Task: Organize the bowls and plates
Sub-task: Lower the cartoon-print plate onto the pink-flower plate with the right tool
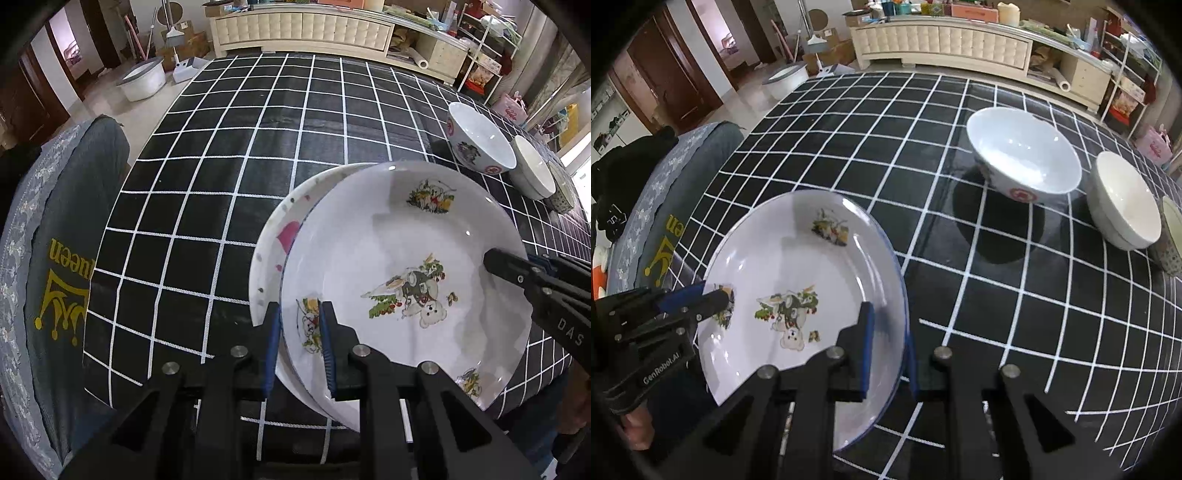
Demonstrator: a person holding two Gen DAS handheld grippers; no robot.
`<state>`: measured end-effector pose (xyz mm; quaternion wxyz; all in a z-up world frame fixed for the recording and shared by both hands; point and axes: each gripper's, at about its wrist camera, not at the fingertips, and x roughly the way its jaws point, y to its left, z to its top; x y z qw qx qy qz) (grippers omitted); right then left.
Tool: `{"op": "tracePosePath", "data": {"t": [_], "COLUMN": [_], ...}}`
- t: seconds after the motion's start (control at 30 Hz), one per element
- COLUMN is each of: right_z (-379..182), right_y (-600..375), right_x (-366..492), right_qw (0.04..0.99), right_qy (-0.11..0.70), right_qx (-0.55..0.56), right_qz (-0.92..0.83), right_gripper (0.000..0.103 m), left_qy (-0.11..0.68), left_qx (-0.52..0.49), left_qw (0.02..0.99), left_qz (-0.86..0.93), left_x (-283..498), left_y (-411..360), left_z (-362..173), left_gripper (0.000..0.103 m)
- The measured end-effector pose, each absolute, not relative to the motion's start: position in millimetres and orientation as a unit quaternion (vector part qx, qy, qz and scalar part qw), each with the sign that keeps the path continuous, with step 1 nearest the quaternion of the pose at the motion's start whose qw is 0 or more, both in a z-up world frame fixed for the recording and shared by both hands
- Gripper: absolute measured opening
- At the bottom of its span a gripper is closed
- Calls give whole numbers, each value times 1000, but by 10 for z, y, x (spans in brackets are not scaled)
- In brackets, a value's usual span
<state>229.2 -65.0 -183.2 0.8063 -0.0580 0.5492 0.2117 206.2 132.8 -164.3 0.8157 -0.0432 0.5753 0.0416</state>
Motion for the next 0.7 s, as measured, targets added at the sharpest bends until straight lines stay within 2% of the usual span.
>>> {"op": "tracePosePath", "data": {"t": [0.53, 0.7], "right_z": [-1947, -1936], "right_y": [-671, -675], "right_x": [2390, 2361], "right_qw": [790, 791], "right_qy": [573, 572], "right_qx": [-42, -47], "right_qz": [215, 212], "right_gripper": [20, 20], "left_qy": [576, 573], "left_qx": [-28, -53], "left_qw": [816, 817], "left_qz": [42, 42], "left_x": [2179, 2127], "left_y": [1344, 1402], "left_z": [-1658, -1639], "left_gripper": [19, 19]}}
